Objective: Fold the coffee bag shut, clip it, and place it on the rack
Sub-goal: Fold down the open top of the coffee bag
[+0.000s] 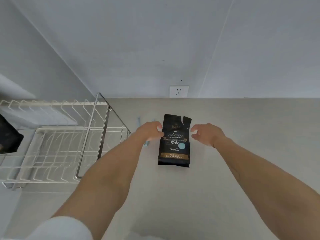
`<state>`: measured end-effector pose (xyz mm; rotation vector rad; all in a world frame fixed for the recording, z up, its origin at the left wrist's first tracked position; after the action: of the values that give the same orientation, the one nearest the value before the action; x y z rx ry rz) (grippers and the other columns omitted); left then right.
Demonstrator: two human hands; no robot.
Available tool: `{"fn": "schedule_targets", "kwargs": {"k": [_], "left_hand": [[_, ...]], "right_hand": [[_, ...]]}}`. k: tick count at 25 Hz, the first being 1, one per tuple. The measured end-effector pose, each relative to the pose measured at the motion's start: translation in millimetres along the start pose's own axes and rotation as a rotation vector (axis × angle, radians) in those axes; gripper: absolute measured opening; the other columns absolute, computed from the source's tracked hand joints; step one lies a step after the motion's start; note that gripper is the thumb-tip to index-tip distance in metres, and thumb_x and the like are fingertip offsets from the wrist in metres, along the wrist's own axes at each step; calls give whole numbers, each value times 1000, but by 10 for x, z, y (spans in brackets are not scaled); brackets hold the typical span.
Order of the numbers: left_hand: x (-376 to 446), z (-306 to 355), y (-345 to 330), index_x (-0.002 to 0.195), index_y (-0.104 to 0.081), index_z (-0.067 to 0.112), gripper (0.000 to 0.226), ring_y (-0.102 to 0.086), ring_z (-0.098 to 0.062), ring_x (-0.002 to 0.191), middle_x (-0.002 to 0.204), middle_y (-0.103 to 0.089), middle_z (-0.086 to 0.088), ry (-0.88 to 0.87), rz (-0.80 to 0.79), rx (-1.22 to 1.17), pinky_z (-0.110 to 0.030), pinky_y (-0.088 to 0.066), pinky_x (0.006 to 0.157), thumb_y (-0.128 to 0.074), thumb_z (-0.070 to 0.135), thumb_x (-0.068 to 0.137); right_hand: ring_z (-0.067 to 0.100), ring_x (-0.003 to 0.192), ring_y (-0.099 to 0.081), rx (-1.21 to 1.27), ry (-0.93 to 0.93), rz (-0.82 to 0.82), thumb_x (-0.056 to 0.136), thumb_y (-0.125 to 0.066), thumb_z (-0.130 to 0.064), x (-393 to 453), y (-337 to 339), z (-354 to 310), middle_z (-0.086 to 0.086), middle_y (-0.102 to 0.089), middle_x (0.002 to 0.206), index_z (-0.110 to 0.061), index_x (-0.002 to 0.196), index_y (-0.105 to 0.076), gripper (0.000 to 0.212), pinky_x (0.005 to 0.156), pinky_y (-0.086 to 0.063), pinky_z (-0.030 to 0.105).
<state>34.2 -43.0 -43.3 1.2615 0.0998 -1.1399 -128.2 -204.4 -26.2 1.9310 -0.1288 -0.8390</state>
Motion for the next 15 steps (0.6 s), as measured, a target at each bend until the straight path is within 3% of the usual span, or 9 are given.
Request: {"fn": "schedule_targets", "kwargs": {"k": [7, 11, 15], "left_hand": [[236, 56, -47, 129, -49, 27, 50, -57, -26, 113, 120, -67, -7, -47, -23, -86, -41, -46, 98, -68, 22, 83], [310, -30, -108, 122, -56, 24, 43, -60, -26, 108, 117, -69, -8, -27, 13, -210, -31, -45, 88, -71, 20, 81], [318, -72, -229, 112, -62, 17, 33, -65, -31, 100, 112, -69, -16, 6, 18, -480, -34, -51, 80, -74, 11, 81]], "right_hand": [[25, 106, -60, 230, -74, -89, 90, -54, -42, 320, -243, -26, 2, -67, 120, -38, 132, -50, 43, 85, -49, 35], [27, 106, -59, 349, -92, -21, 88, -62, -31, 427, -327, -46, 7, -67, 118, -27, 131, -53, 44, 83, -46, 33], [31, 105, -62, 785, -199, 46, 84, -71, -18, 458, -458, 9, 14, -67, 117, -17, 122, -62, 40, 93, -53, 43]]}}
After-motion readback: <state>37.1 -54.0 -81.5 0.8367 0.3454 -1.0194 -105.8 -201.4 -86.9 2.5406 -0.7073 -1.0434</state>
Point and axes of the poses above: each hand's wrist, its own x-axis towards the middle knuckle, its own y-axis out of the back of the hand, z = x × y, the point moved 7 cm from there along x, towards the middle knuckle
